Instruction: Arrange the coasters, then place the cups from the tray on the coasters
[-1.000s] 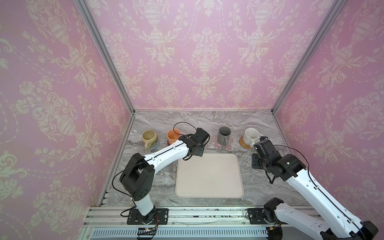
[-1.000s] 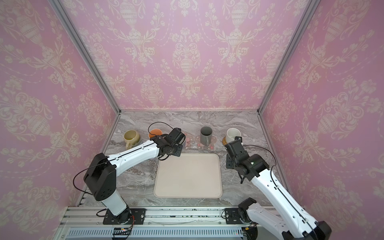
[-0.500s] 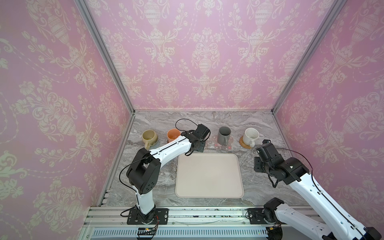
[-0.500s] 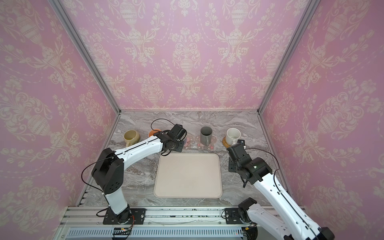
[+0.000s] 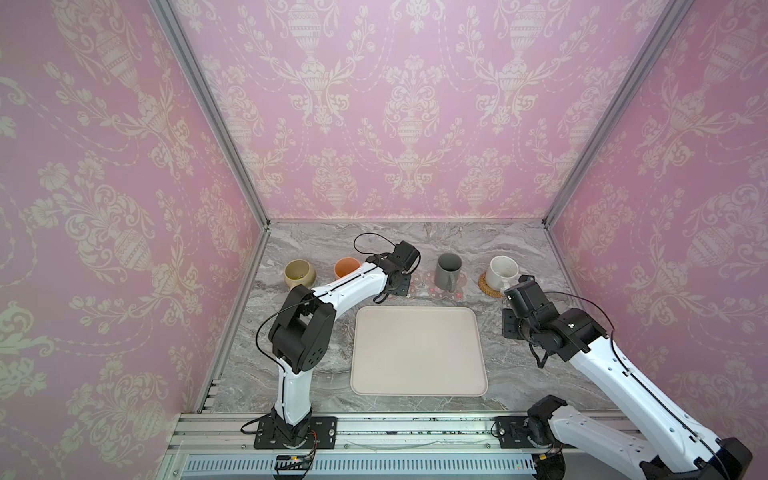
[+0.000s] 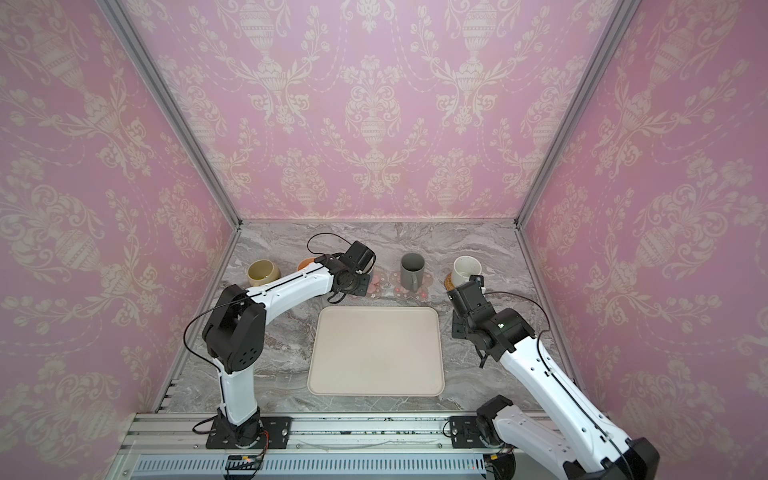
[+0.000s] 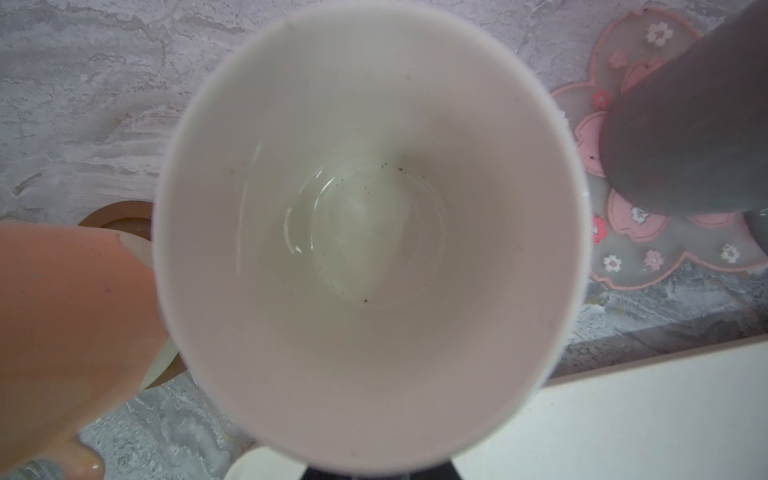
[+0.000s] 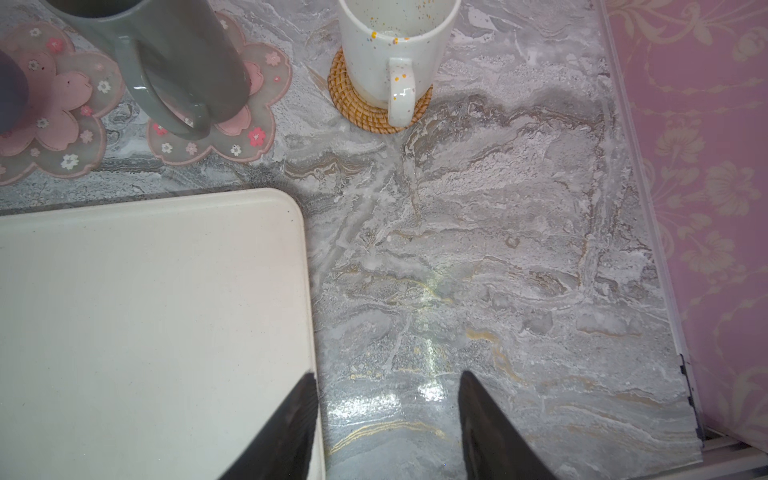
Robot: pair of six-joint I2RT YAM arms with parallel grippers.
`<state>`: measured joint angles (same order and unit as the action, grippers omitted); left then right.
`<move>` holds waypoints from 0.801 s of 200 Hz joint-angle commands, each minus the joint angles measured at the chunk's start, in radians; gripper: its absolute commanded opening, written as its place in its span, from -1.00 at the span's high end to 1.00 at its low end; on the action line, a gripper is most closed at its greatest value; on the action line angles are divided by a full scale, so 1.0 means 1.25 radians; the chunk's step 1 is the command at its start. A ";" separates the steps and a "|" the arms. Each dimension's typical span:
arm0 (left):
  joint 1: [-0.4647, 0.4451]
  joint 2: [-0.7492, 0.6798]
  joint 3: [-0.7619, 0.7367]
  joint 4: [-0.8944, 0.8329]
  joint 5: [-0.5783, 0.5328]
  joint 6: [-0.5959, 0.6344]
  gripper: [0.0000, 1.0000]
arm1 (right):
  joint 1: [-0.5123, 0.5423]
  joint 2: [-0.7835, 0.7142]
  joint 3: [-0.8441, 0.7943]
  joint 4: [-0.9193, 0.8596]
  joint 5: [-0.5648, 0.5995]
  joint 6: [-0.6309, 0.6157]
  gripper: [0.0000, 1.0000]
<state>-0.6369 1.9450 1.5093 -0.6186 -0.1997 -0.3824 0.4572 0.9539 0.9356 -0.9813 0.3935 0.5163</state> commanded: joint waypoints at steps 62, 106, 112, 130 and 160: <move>0.001 0.013 0.057 0.016 0.002 -0.044 1.00 | -0.006 0.003 -0.016 0.017 0.007 -0.017 -0.13; 0.001 0.039 0.077 0.017 -0.004 -0.080 1.00 | -0.006 -0.008 -0.022 0.018 0.007 -0.014 -0.13; 0.000 0.043 0.079 0.017 -0.002 -0.085 1.00 | -0.007 -0.007 -0.023 0.018 0.006 -0.015 -0.13; 0.001 0.049 0.082 0.017 -0.001 -0.093 1.00 | -0.007 -0.007 -0.021 0.018 0.007 -0.020 -0.13; 0.001 0.055 0.088 0.015 -0.003 -0.098 1.00 | -0.007 -0.009 -0.023 0.020 0.010 -0.023 -0.15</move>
<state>-0.6369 2.0159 1.5684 -0.6205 -0.1894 -0.4732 0.4572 0.9565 0.9188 -0.9550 0.3931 0.4980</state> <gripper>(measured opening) 0.183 0.569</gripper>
